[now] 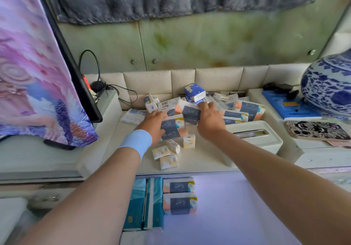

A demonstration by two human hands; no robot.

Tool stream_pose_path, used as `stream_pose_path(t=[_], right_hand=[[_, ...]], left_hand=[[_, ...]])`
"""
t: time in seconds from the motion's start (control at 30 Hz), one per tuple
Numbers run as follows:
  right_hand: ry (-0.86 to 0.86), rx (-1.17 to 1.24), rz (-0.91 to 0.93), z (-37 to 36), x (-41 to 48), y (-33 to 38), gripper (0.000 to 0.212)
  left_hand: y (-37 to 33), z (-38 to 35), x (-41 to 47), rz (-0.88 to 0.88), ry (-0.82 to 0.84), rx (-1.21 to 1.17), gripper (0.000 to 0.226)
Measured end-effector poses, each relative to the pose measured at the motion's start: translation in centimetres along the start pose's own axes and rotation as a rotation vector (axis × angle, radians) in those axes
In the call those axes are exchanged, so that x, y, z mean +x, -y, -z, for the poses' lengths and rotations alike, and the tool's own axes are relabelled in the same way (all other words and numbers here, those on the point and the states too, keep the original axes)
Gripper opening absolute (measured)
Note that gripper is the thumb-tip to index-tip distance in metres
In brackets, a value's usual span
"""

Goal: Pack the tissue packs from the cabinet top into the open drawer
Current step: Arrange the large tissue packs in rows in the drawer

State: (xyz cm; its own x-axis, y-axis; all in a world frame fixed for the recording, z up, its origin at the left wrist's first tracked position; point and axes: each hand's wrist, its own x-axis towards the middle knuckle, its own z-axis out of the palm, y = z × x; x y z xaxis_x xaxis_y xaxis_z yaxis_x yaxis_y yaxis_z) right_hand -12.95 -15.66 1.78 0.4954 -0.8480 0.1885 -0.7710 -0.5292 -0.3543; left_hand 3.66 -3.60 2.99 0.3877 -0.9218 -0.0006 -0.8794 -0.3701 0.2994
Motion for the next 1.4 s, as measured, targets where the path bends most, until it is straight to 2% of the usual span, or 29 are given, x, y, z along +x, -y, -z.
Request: stream_pose_path(t=[0.13, 0.33, 0.47, 0.63, 0.77, 0.87, 1.0, 1.17, 1.3, 1.4], right_hand=[[0.074, 0.149, -0.079, 1.9, -3.4, 0.4, 0.057], [0.121, 0.166, -0.099, 4.3, -8.8, 0.5, 0.058], [0.153, 0.166, -0.092, 4.4, -12.4, -0.4, 0.046], [0.314, 0.188, -0.127, 2.8, -16.4, -2.6, 0.04], [0.485, 0.016, -0.094, 2.0, -17.8, -4.4, 0.045], [0.569, -0.141, -0.083, 1.4, -18.3, -5.7, 0.048], [0.566, -0.248, -0.085, 0.1, -18.2, -8.1, 0.053], [0.57, -0.258, -0.066, -1.6, -17.8, -10.3, 0.049], [0.547, -0.215, -0.076, -3.9, -17.8, -11.2, 0.051], [0.566, -0.178, -0.084, -5.5, -17.5, -11.5, 0.05]], left_hand=[[-0.9, 1.3, -3.9, -0.026, 0.023, -0.019, 0.052], [-2.5, 1.3, -11.0, -0.054, 0.065, -0.068, 0.05], [-3.1, -1.3, -15.3, -0.039, 0.26, -0.055, 0.047], [-4.2, -5.7, -17.5, -0.062, 0.435, 0.022, 0.043], [-4.8, -8.5, -17.9, -0.099, 0.517, 0.119, 0.044], [-4.5, -10.6, -17.8, -0.108, 0.543, 0.187, 0.049], [-3.8, -12.5, -17.3, -0.125, 0.538, 0.269, 0.056], [-3.3, -14.1, -16.1, -0.246, 0.505, 0.536, 0.065], [-2.9, -15.3, -15.4, -0.168, 0.532, 0.539, 0.07], [-3.0, -15.8, -14.7, -0.23, 0.465, 0.567, 0.083]])
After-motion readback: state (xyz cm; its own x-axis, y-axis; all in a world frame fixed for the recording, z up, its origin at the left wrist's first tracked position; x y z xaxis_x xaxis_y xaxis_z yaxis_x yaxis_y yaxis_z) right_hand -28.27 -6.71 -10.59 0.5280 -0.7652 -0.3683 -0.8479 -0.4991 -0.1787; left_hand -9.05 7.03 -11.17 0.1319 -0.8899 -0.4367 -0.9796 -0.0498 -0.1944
